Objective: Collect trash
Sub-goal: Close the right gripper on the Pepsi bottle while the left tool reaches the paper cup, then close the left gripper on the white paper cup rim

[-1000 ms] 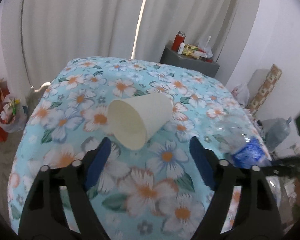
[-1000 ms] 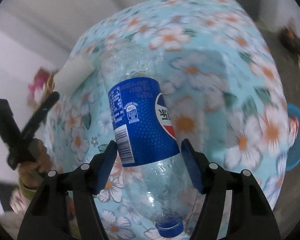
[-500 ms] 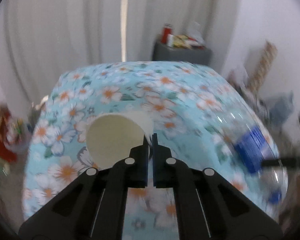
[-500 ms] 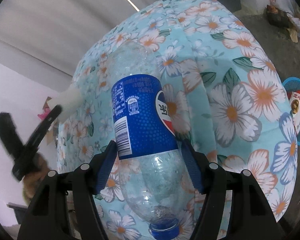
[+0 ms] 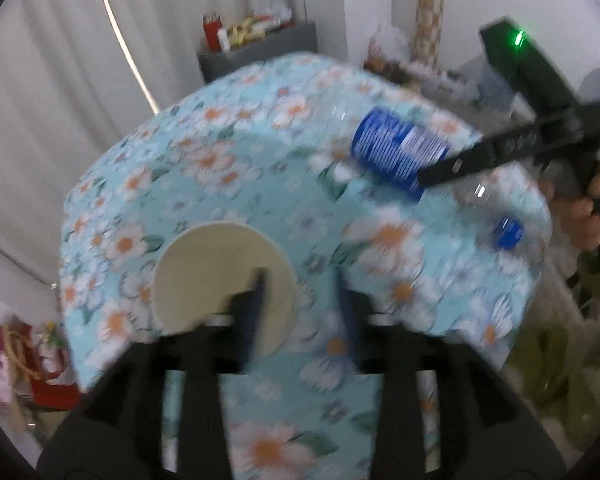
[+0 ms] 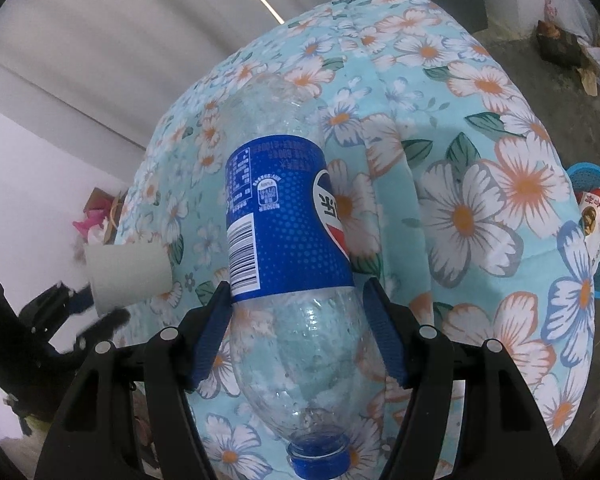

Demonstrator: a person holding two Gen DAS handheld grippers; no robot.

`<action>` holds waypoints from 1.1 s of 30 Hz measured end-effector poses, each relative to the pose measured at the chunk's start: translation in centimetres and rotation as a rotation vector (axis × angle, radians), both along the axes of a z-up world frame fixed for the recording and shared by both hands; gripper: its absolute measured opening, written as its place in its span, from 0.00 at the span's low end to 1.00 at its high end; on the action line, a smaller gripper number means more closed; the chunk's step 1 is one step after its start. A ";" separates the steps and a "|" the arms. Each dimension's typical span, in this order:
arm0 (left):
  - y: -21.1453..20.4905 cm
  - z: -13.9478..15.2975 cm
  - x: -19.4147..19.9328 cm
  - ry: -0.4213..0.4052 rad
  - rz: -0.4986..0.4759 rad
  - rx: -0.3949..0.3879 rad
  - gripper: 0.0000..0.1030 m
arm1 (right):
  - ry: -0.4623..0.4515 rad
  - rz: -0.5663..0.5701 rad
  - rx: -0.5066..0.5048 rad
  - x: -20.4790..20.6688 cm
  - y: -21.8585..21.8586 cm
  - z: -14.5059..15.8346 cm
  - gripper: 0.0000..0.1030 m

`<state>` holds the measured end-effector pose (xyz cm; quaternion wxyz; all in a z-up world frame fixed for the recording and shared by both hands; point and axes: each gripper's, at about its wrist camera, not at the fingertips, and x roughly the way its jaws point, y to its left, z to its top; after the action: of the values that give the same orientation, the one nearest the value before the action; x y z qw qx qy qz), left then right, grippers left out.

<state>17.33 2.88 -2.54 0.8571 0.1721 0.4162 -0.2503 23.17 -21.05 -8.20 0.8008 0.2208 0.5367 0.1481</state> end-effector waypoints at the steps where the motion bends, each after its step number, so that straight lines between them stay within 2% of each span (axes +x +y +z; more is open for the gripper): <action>1: -0.1 0.1 0.0 -0.009 -0.002 -0.027 0.41 | 0.001 0.001 0.000 0.0 0.0 0.0 0.63; 5: -0.6 1.1 0.2 -0.075 0.008 -0.095 0.53 | 0.005 0.003 -0.001 -0.1 -0.1 0.0 0.63; 11: -0.6 3.0 -0.7 -0.180 0.008 -0.110 0.65 | 0.005 -0.007 0.011 -0.2 -0.2 -0.1 0.63; 15: 1.0 3.4 -1.7 -0.229 0.074 -0.131 0.77 | 0.009 -0.007 0.019 -0.2 -0.2 -0.2 0.63; 18: 2.6 2.6 -2.1 -0.204 0.146 -0.152 0.81 | 0.013 -0.006 0.024 -0.2 -0.3 -0.2 0.64; 24: 4.6 -0.5 -1.0 -0.069 0.269 -0.210 0.82 | 0.034 0.005 0.034 0.0 -0.3 -0.3 0.64; 26: 4.3 -1.4 -0.4 -0.070 0.288 -0.204 0.82 | 0.041 0.011 0.034 0.1 -0.2 -0.3 0.65; 30: 3.1 -2.9 0.9 -0.088 0.307 -0.141 0.82 | 0.046 0.016 0.034 0.4 -0.1 -0.1 0.70; 33: 2.6 -3.0 1.5 -0.101 0.317 -0.143 0.82 | 0.046 0.021 0.015 0.7 0.3 0.0 0.70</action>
<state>18.86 5.51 -5.57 0.9157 0.0552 0.3754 -0.1320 23.85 -20.77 -8.15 0.7850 0.2244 0.5560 0.1556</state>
